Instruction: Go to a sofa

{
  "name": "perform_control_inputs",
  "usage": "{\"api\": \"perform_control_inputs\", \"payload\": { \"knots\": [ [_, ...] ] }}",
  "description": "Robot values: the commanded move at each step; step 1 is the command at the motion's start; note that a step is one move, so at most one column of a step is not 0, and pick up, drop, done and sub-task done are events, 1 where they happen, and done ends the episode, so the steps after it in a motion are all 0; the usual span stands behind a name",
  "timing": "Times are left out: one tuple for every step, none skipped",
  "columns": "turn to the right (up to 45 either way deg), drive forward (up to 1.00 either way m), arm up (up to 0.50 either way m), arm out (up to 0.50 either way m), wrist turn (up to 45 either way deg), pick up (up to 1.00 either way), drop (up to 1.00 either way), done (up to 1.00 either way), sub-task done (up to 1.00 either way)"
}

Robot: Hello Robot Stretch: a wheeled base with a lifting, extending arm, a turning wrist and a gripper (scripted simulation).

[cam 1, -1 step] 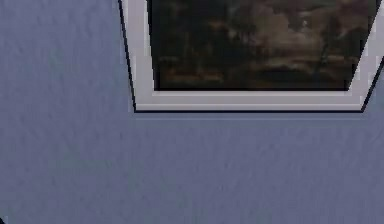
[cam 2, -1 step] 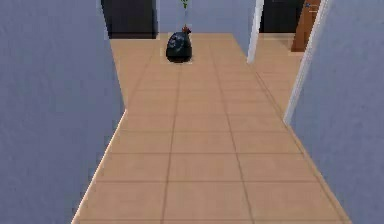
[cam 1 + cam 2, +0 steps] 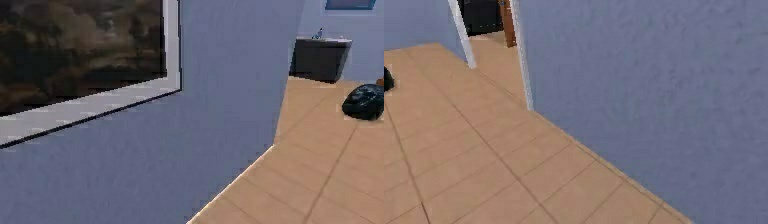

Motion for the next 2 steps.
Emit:
{"api": "perform_control_inputs", "payload": {
  "knots": [
    [45.0, 0.00, 0.00, 0.00, 0.0, 0.00, 0.00, 0.00, 0.00],
    [15.0, 0.00, 0.00, 0.00, 0.0, 0.00, 0.00, 0.00, 0.00]
  ]
}}
